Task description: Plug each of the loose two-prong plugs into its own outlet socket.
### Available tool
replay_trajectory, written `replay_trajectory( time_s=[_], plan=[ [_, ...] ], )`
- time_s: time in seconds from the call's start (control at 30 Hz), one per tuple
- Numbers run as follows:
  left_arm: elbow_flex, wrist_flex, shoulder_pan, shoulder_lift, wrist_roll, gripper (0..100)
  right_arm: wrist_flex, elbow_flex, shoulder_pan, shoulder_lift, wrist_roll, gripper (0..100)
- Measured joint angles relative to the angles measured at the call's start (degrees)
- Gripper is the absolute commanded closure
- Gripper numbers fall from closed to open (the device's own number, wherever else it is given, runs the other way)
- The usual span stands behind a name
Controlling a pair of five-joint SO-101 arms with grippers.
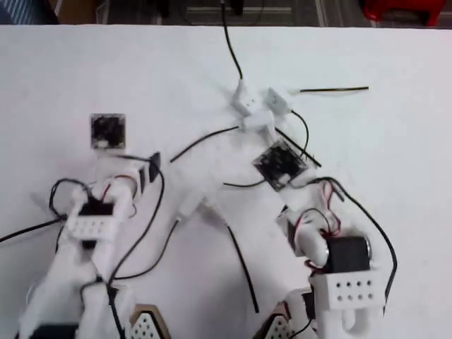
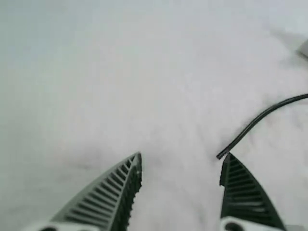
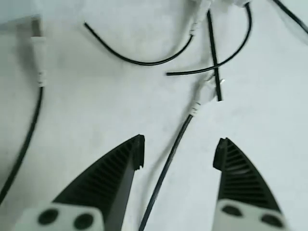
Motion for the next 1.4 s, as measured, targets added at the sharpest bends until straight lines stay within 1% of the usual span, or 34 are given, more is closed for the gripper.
replay_trajectory(
  time_s=[0.03,0.1,0.2,0.27,0.37,0.5,0.63,0.73,0.83,1.03,1.13,1.23,1.3,1.4],
  plan=[
    [-1.58,1.32,0.62,1.76,-0.97,74,-3.69,3.08,1.67,-1.23,0.88,76.5],
    [-3.87,4.04,2.11,4.48,-2.81,74,-11.60,9.49,2.55,-2.29,2.46,76.5],
    [-5.54,5.89,2.90,6.68,-3.96,74,-23.38,18.46,1.85,-2.46,4.84,76.5],
    [-5.71,6.15,2.90,7.03,-3.96,74,-27.43,21.63,-0.35,-2.46,5.63,76.5],
    [-5.71,6.15,2.90,7.38,-3.96,74,-27.16,22.07,-5.27,-2.46,5.71,76.5],
    [-5.80,6.15,3.43,7.38,-3.96,74,-22.42,22.07,-14.77,-2.46,5.71,76.6],
    [-5.80,6.68,4.66,7.38,-3.96,74,-18.81,19.34,-22.68,-0.79,0.62,79.5],
    [-5.80,6.68,5.80,7.38,-3.96,74,-18.73,15.30,-26.11,5.54,-1.85,80.8],
    [-5.80,6.68,5.63,7.38,-3.96,74,-18.73,8.97,-27.34,16.62,-2.81,80.8],
    [-5.80,8.35,5.89,7.38,-3.87,74,-18.73,-6.86,-27.34,46.07,-3.43,80.8],
    [-5.80,8.35,5.80,7.38,-3.87,74,-18.02,-13.36,-27.34,57.85,-3.60,80.8],
    [-5.80,8.35,5.71,7.38,-3.78,74,-16.62,-18.46,-27.16,64.44,-3.69,80.9],
    [-5.98,8.35,5.63,7.38,-3.69,74,-15.82,-20.40,-27.25,65.85,-3.87,81.0],
    [-6.77,8.35,5.54,7.38,-3.69,74,-15.74,-21.71,-27.52,66.37,-6.42,81.0]
  ],
)
